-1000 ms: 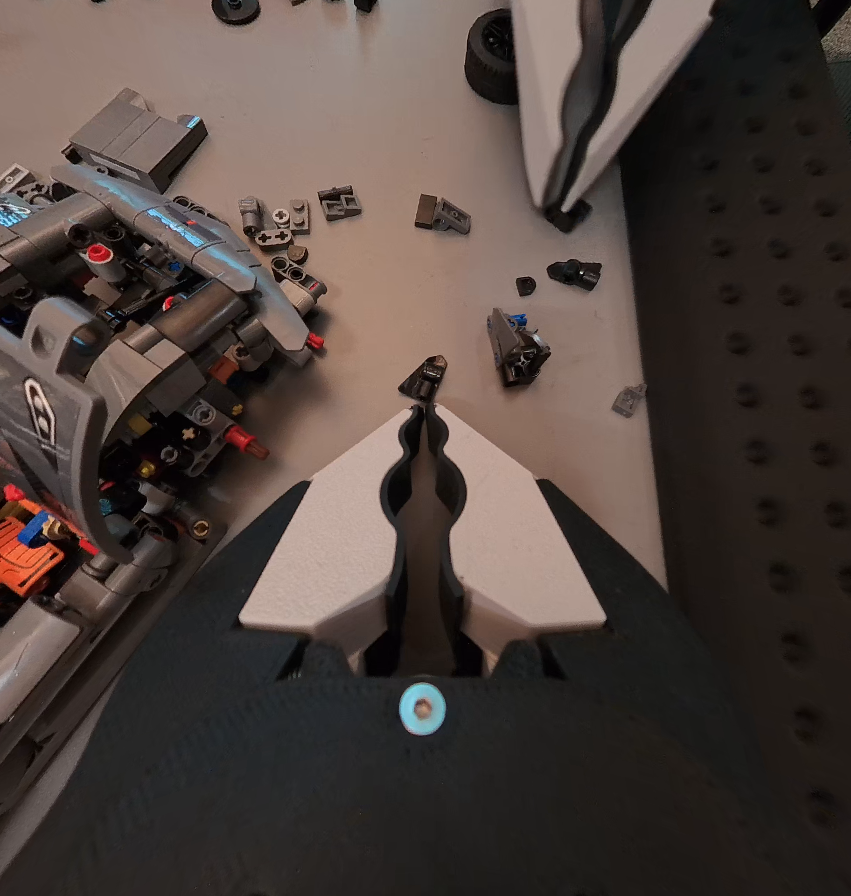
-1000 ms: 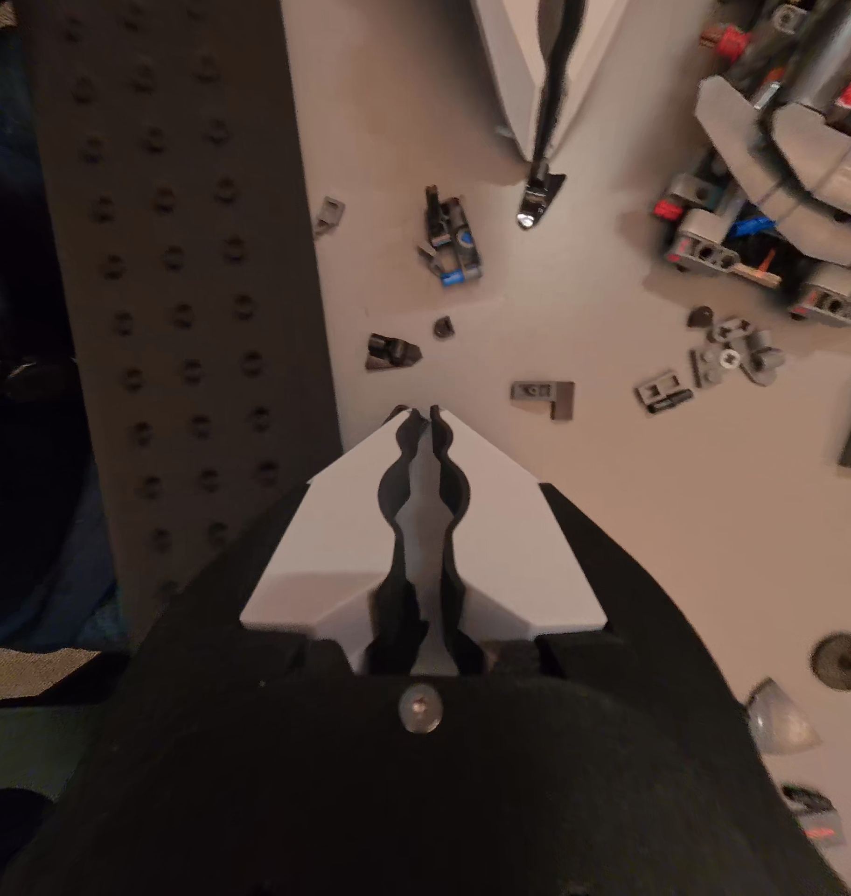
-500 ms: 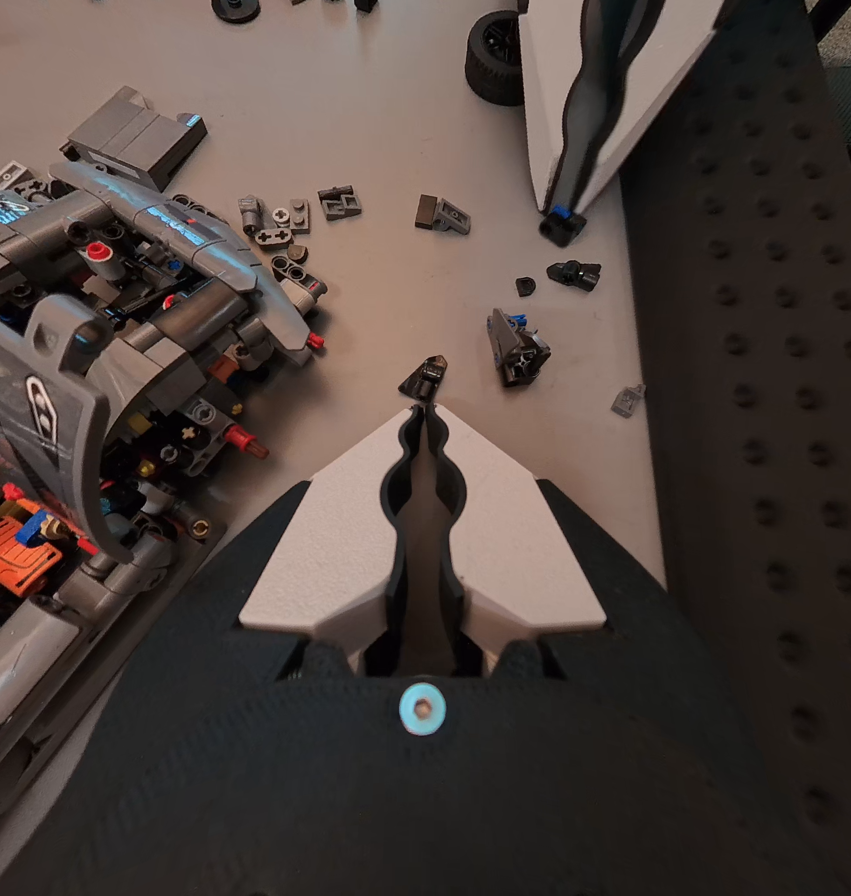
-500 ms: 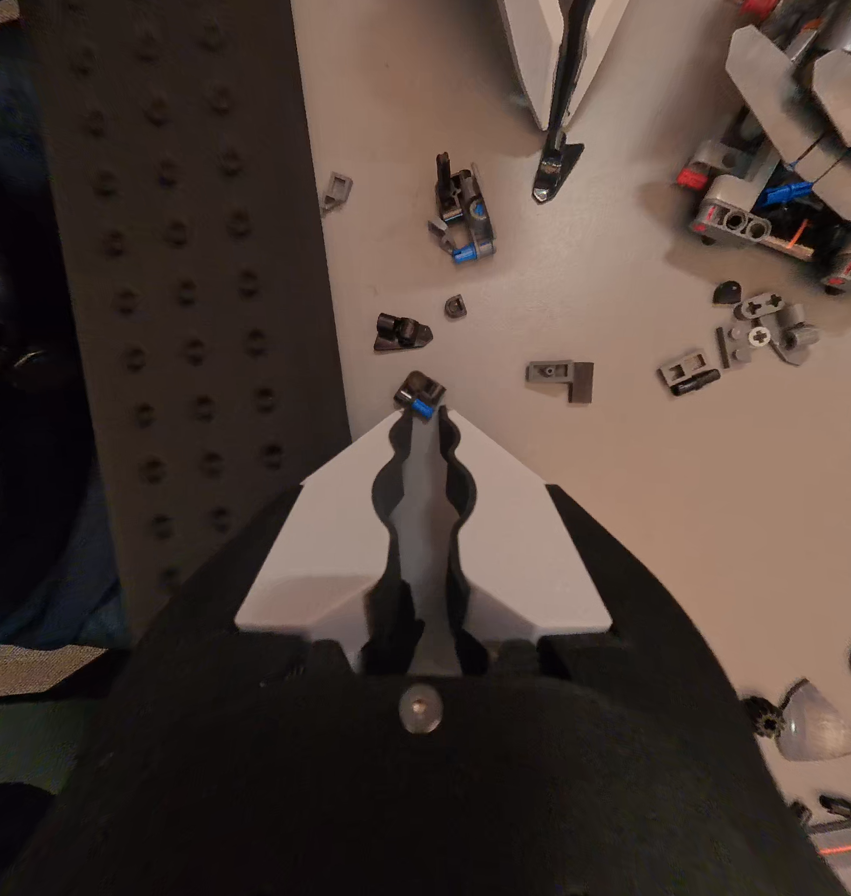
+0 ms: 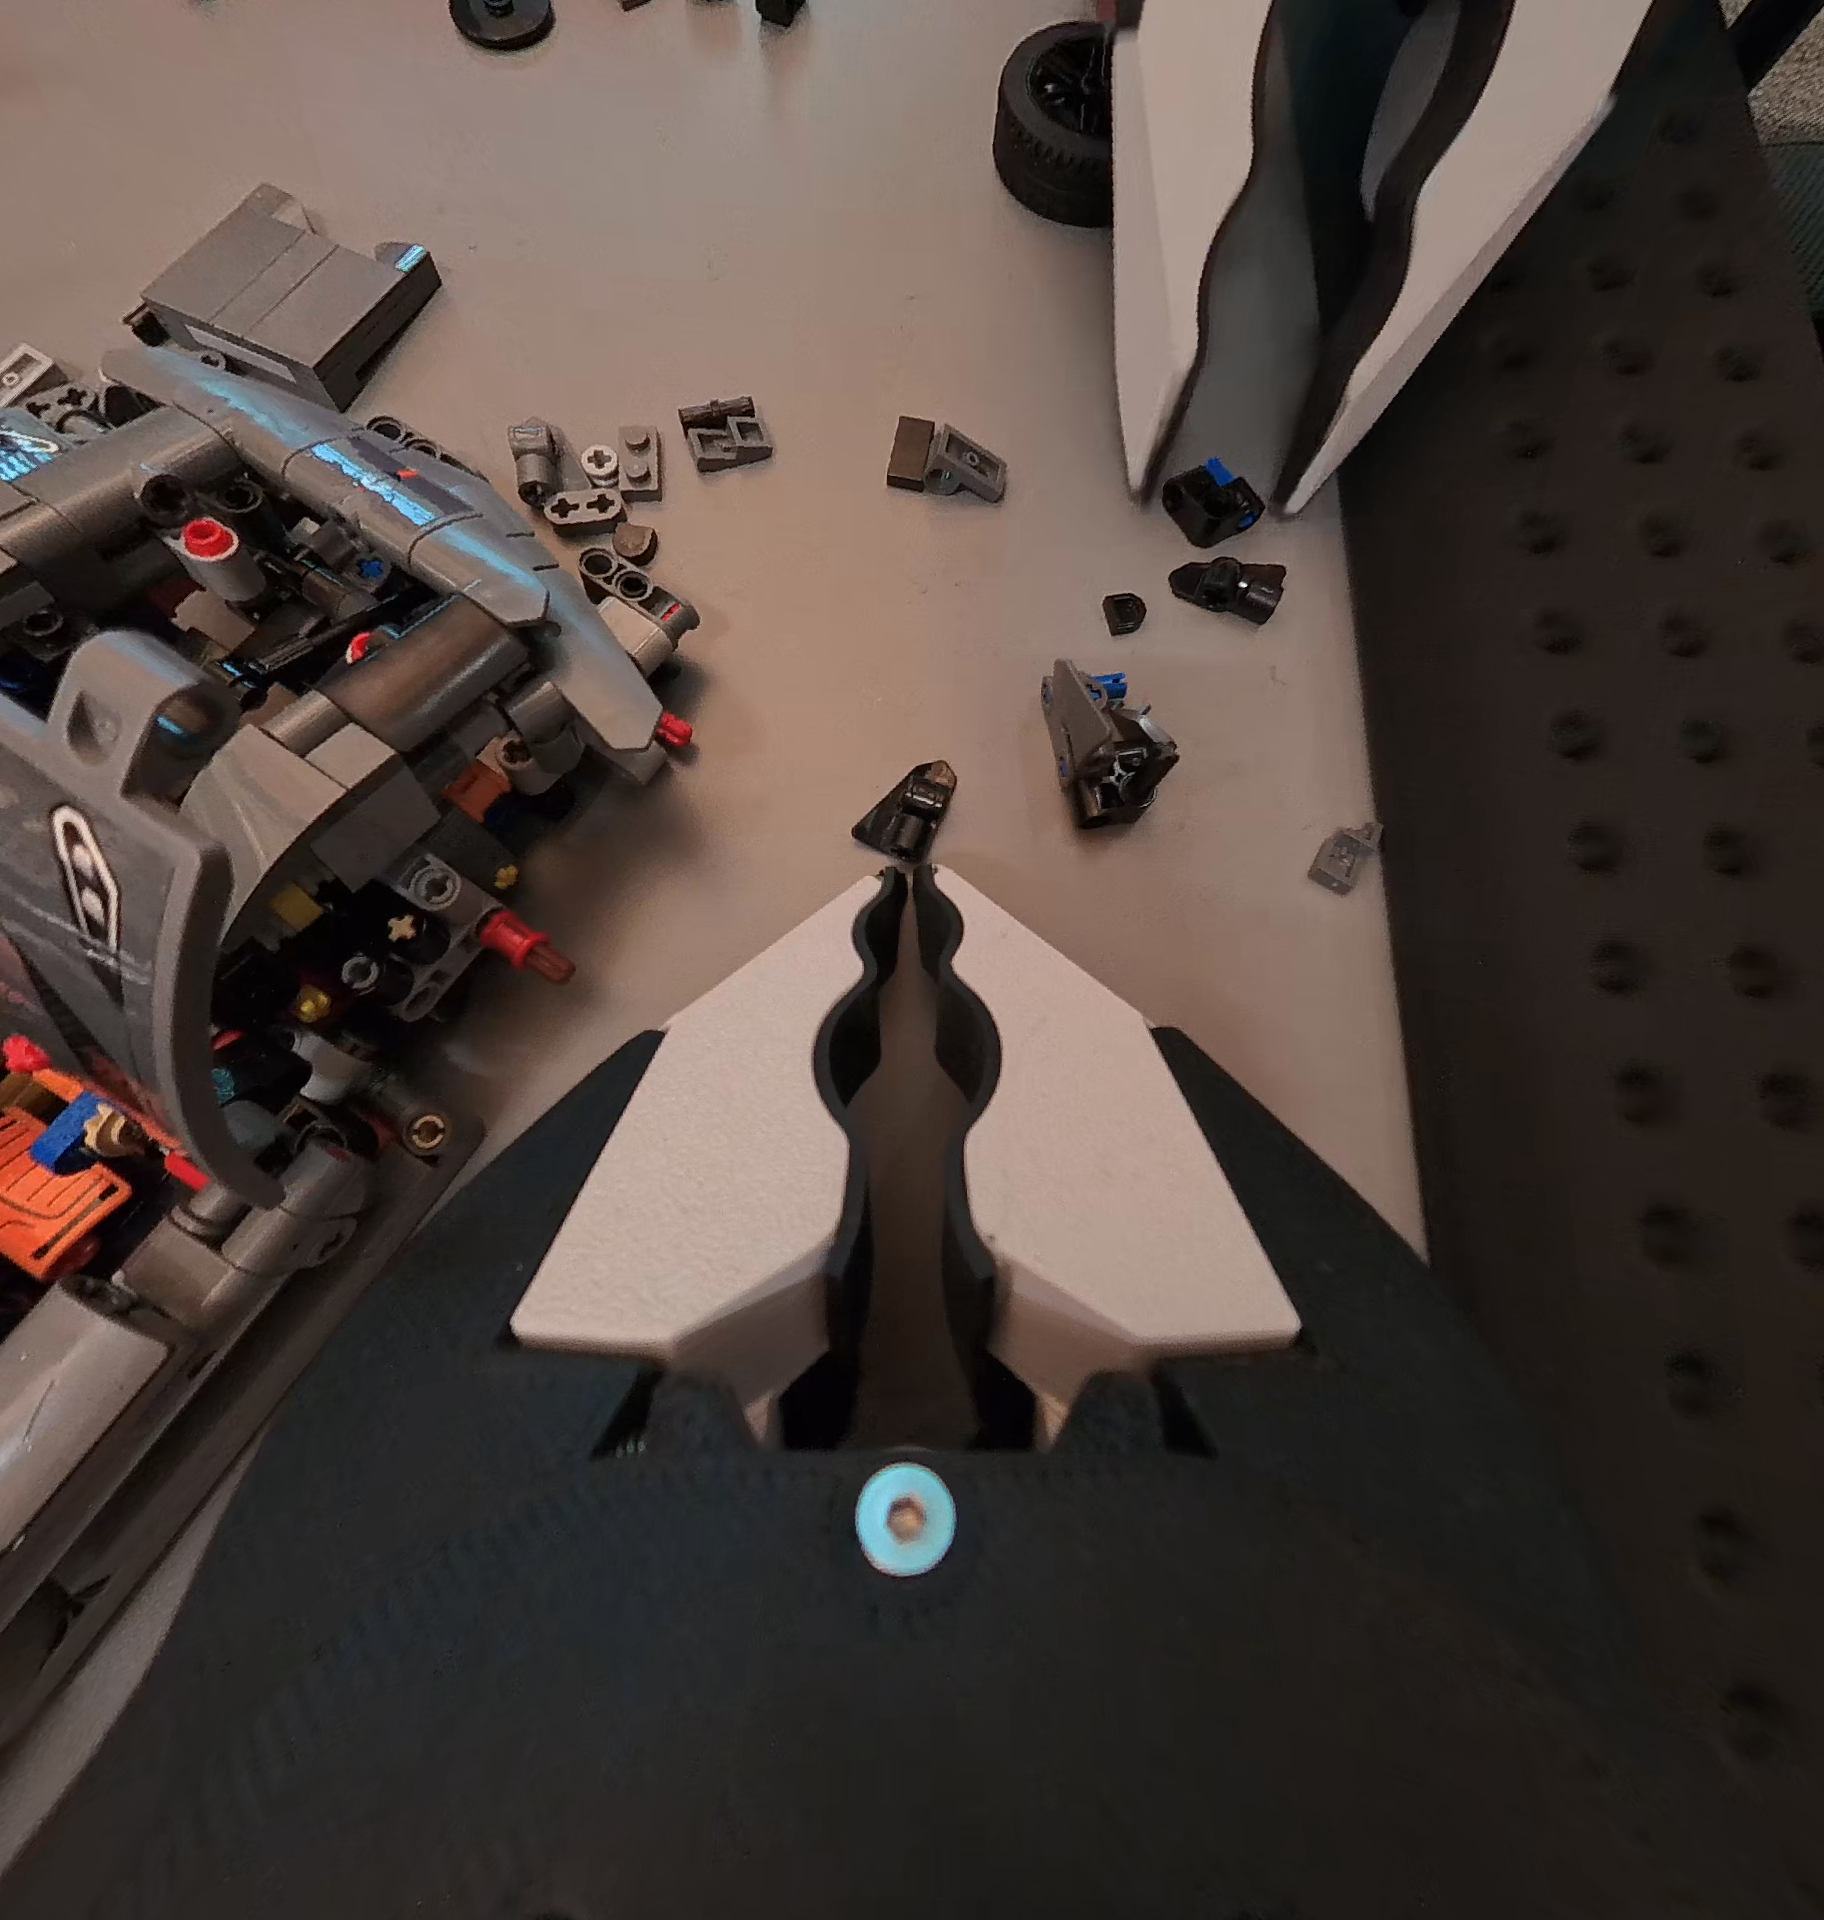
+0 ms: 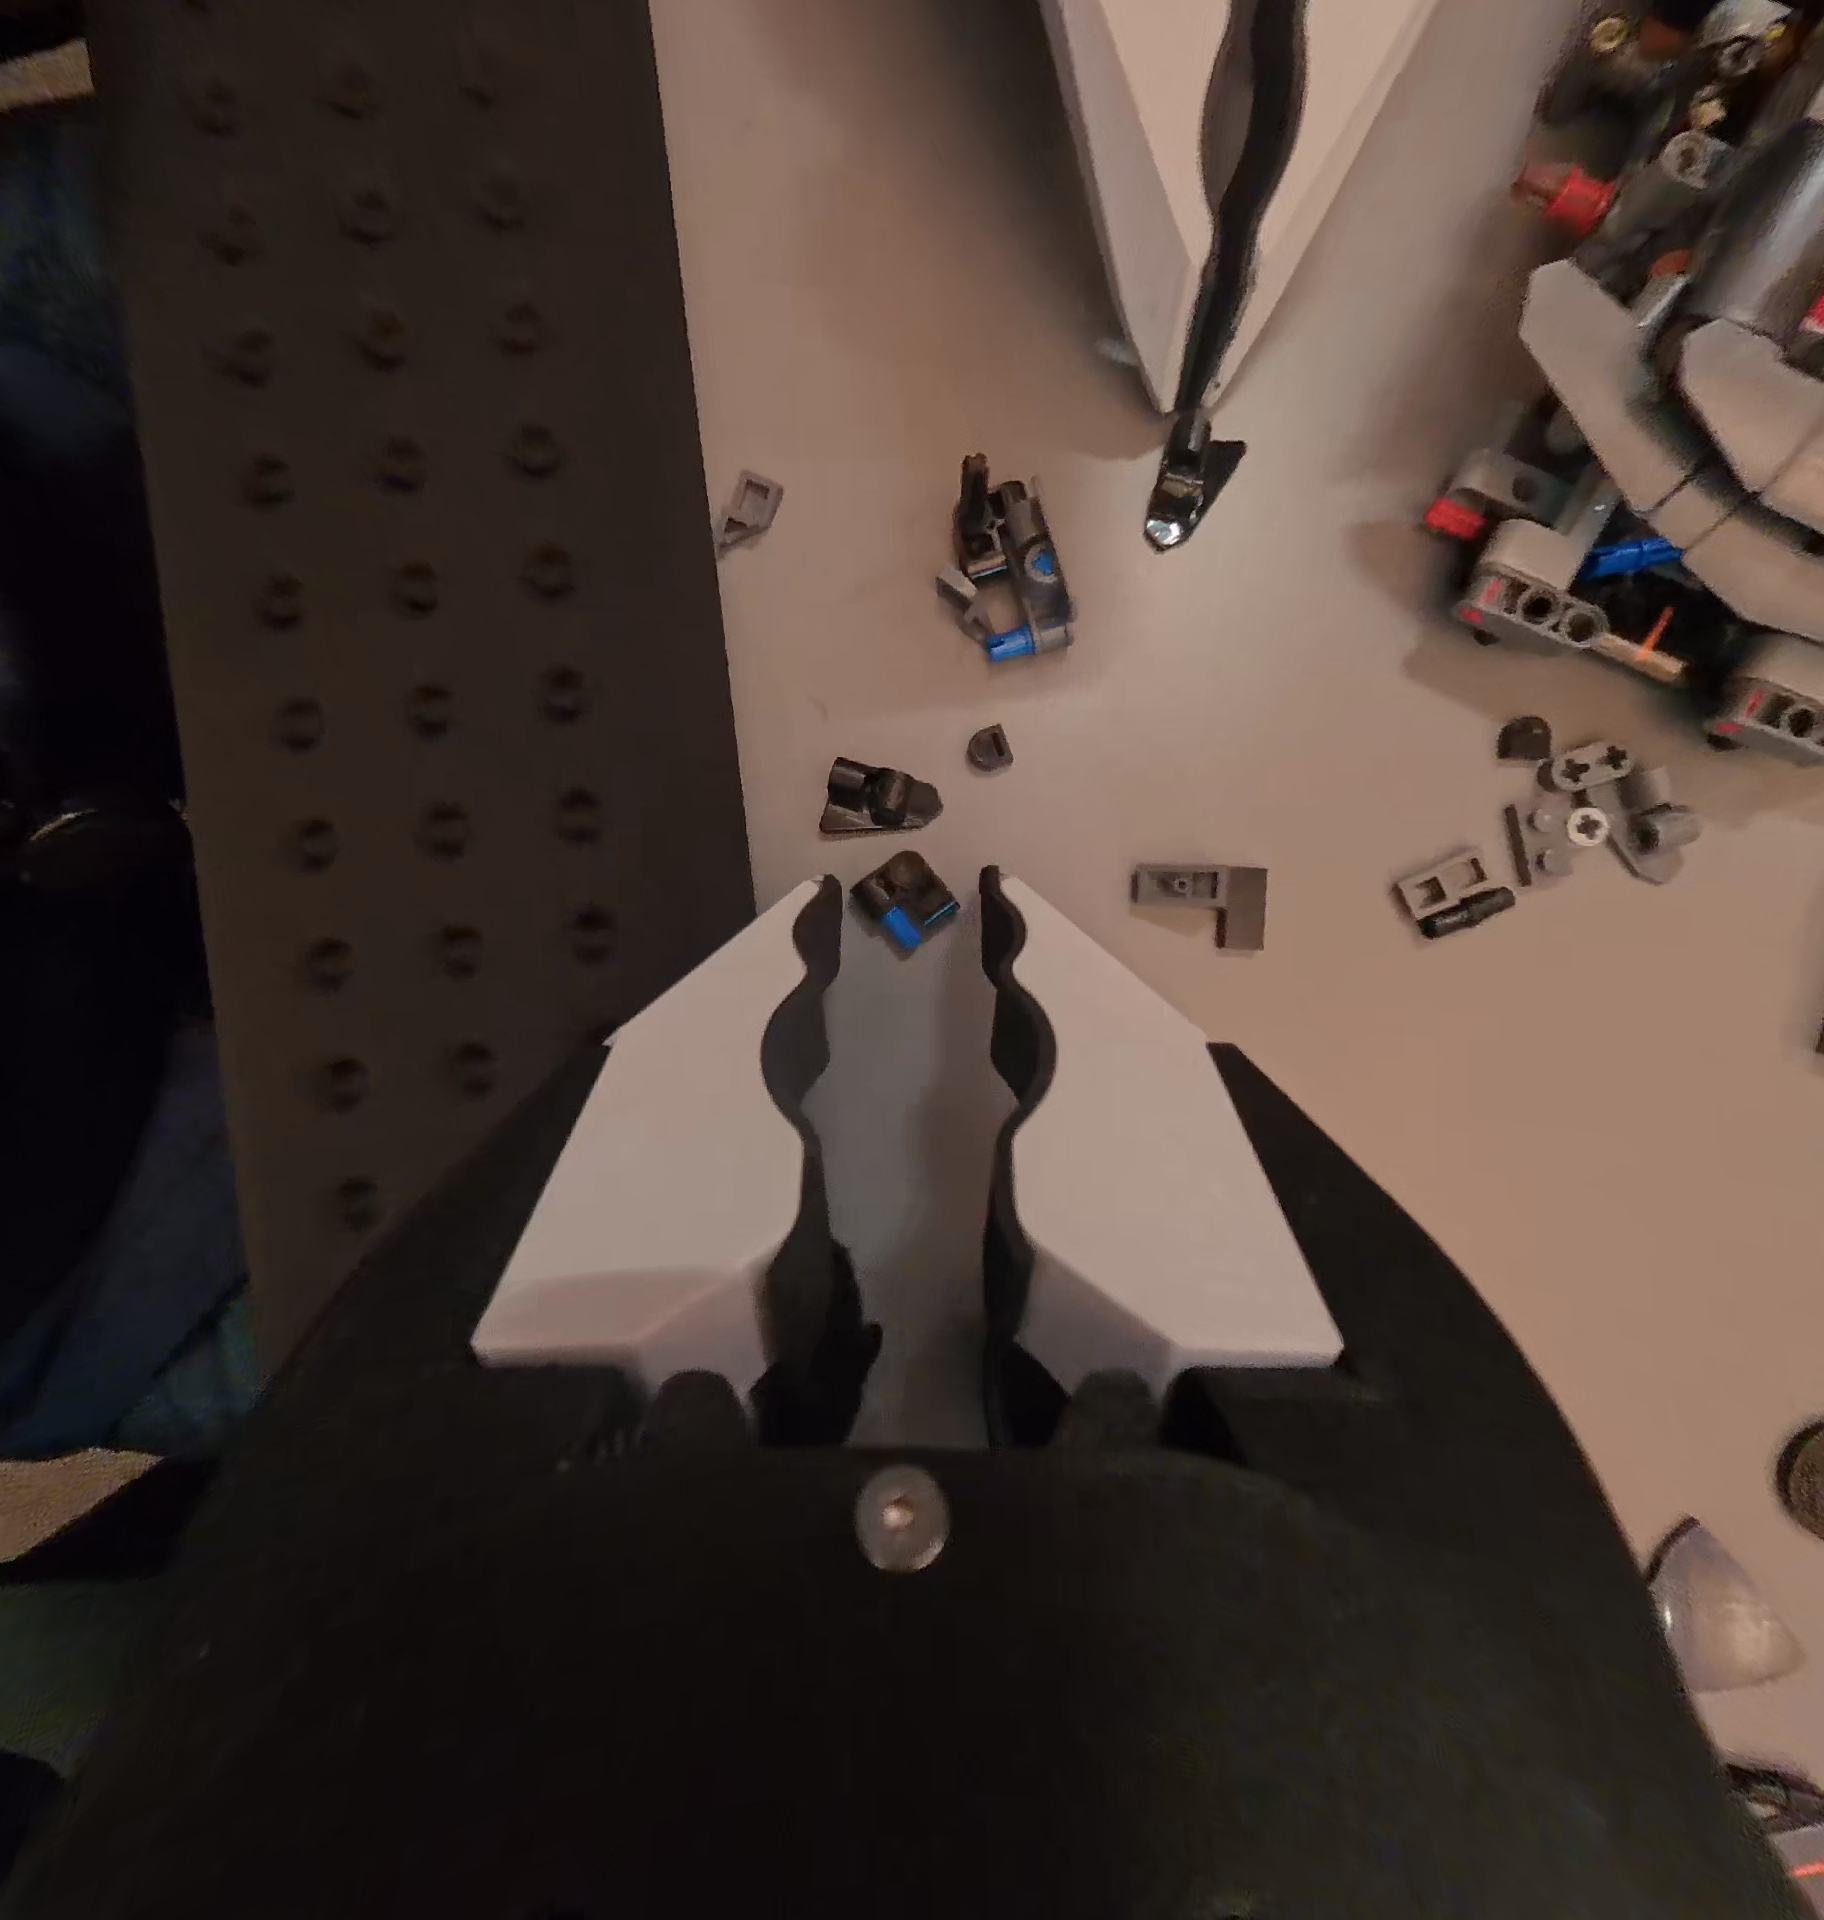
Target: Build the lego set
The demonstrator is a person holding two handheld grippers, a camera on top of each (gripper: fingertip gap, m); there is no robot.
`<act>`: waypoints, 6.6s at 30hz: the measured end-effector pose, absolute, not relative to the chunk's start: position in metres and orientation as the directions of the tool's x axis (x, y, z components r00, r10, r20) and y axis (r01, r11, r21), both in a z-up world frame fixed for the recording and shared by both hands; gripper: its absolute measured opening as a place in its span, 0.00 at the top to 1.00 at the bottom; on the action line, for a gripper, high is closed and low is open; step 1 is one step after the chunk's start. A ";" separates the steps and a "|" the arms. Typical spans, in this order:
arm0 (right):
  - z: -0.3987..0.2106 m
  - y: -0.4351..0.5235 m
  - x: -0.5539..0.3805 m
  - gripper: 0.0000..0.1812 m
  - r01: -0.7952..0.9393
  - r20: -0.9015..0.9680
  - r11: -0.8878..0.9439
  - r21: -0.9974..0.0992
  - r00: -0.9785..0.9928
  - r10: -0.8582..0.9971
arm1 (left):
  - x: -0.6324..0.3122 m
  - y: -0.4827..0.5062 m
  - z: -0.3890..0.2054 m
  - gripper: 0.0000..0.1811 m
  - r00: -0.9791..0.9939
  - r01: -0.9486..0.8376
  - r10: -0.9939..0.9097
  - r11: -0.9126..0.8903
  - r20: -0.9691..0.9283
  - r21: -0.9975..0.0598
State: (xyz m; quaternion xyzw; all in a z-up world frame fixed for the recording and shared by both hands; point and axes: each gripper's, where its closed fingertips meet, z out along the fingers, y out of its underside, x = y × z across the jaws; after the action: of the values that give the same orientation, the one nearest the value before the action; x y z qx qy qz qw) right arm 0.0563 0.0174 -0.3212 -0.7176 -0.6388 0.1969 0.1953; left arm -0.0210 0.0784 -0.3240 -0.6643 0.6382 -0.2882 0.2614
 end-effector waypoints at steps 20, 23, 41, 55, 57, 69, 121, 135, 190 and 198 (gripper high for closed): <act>-0.319 0.013 0.038 0.86 0.822 -0.046 -0.092 -0.562 0.081 0.996 | -0.021 0.078 -0.324 1.00 0.018 -0.697 -0.999 -0.049 0.050 -0.715; -0.323 0.013 0.036 0.92 0.825 -0.041 -0.084 -0.559 0.074 0.996 | -0.021 0.078 -0.324 1.00 0.018 -0.698 -0.999 -0.048 0.049 -0.715; -0.309 0.028 0.054 0.92 0.789 -0.041 -0.142 -0.598 0.147 0.988 | -0.021 0.078 -0.324 0.99 0.015 -0.698 -0.999 -0.045 0.049 -0.715; -0.324 0.024 0.058 0.92 0.817 -0.003 -0.059 -0.574 0.070 0.998 | -0.021 0.078 -0.324 0.99 0.013 -0.697 -0.999 -0.046 0.051 -0.716; -0.324 0.025 0.057 0.92 0.816 0.000 -0.057 -0.575 0.070 0.998 | -0.021 0.078 -0.324 0.99 0.013 -0.697 -0.999 -0.045 0.050 -0.716; -0.295 0.033 0.015 0.92 0.743 0.096 0.010 -0.669 0.073 0.993 | -0.021 0.077 -0.324 0.99 0.010 -0.697 -0.999 -0.043 0.050 -0.716; -0.258 0.061 -0.007 0.92 0.545 -0.191 -0.238 -0.804 0.141 0.971 | 0.001 0.064 -0.264 0.90 -0.063 -0.627 -0.659 0.610 -0.749 -0.484; -0.247 0.066 -0.003 0.89 0.493 -0.159 -0.208 -0.845 0.141 0.977 | 0.002 0.061 -0.260 0.97 -0.025 -0.563 -0.808 0.498 -0.589 -0.659; -0.235 0.072 -0.014 0.97 0.283 -0.488 -0.509 -0.813 0.147 0.860 | -0.004 0.081 -0.241 0.93 0.094 -0.618 -0.688 0.526 -0.719 -0.584; -0.258 0.066 0.008 0.88 0.489 -0.302 -0.340 -0.803 0.158 0.940 | -0.004 0.058 -0.266 0.93 -0.030 -0.617 -0.907 0.347 -0.420 -0.706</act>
State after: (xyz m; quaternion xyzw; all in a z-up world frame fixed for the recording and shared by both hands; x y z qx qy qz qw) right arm 0.0080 0.0657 -0.2583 -0.7092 -0.5038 0.4087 0.2760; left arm -0.0036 0.0577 -0.2656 -0.5462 0.6977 -0.1679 0.4322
